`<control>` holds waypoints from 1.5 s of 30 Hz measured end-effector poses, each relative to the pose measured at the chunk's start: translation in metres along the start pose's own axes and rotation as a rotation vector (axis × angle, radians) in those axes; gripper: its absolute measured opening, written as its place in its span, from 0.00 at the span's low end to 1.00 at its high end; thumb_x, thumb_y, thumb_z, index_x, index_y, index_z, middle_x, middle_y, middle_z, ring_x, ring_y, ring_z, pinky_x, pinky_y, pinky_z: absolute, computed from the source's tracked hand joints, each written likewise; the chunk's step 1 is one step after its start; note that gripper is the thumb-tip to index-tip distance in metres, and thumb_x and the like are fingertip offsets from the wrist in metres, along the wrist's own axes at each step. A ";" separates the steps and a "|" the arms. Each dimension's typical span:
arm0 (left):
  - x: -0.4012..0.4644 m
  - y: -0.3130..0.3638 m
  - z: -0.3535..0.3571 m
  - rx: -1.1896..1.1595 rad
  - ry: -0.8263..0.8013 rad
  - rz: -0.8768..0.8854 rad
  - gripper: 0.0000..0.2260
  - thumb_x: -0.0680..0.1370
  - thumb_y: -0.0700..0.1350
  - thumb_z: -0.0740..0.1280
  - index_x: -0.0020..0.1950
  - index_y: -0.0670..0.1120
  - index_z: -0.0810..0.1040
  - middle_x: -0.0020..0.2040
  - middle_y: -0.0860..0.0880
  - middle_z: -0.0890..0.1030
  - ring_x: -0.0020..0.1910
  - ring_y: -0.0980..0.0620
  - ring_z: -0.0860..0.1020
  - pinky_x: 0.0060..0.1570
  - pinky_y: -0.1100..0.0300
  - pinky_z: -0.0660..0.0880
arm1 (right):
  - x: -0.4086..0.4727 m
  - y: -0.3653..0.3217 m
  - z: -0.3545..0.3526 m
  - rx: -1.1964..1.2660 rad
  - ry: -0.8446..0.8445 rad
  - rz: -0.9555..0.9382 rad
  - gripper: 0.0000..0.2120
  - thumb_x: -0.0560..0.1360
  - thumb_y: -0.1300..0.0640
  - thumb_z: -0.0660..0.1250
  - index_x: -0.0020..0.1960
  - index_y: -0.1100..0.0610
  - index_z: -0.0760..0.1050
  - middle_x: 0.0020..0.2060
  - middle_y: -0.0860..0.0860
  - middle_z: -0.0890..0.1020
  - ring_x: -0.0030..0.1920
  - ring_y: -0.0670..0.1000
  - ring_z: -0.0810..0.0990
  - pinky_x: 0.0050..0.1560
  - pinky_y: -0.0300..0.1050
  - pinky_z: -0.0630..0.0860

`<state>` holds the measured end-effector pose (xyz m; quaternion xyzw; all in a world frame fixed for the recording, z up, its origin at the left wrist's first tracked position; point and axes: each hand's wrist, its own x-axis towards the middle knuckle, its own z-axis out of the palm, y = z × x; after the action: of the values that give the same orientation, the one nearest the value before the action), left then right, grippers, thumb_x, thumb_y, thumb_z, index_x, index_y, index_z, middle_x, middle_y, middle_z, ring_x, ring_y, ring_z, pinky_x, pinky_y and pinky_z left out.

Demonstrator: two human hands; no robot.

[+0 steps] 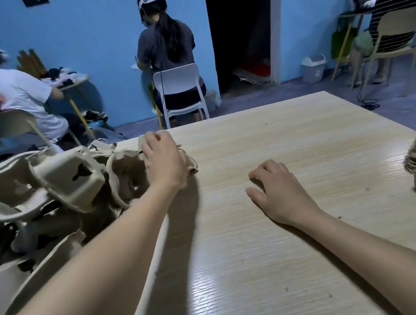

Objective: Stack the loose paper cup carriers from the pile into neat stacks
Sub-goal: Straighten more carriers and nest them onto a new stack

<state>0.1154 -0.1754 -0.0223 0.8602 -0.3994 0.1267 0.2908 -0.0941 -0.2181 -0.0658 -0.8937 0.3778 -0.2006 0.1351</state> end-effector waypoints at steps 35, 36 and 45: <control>-0.032 0.029 -0.017 -0.244 -0.270 0.190 0.27 0.65 0.43 0.76 0.58 0.46 0.66 0.54 0.48 0.66 0.46 0.47 0.72 0.44 0.53 0.73 | -0.002 0.001 0.001 0.129 0.060 0.056 0.19 0.76 0.51 0.63 0.65 0.57 0.68 0.59 0.52 0.71 0.62 0.52 0.67 0.61 0.51 0.70; -0.032 0.032 -0.017 -0.203 -0.292 0.177 0.31 0.65 0.43 0.76 0.62 0.46 0.64 0.56 0.47 0.65 0.48 0.46 0.73 0.46 0.53 0.74 | -0.002 0.001 0.001 0.133 0.066 0.058 0.19 0.76 0.52 0.63 0.64 0.57 0.68 0.59 0.52 0.71 0.62 0.52 0.67 0.60 0.51 0.70; -0.031 0.045 -0.010 0.050 -0.106 0.324 0.17 0.73 0.38 0.66 0.61 0.44 0.69 0.55 0.44 0.70 0.50 0.42 0.73 0.42 0.52 0.68 | 0.000 0.004 0.003 0.177 0.094 0.070 0.18 0.77 0.52 0.63 0.64 0.58 0.69 0.59 0.52 0.71 0.61 0.52 0.68 0.60 0.51 0.70</control>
<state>0.0608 -0.1736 -0.0104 0.7969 -0.5445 0.1362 0.2234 -0.0953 -0.2207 -0.0702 -0.8541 0.3956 -0.2700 0.2026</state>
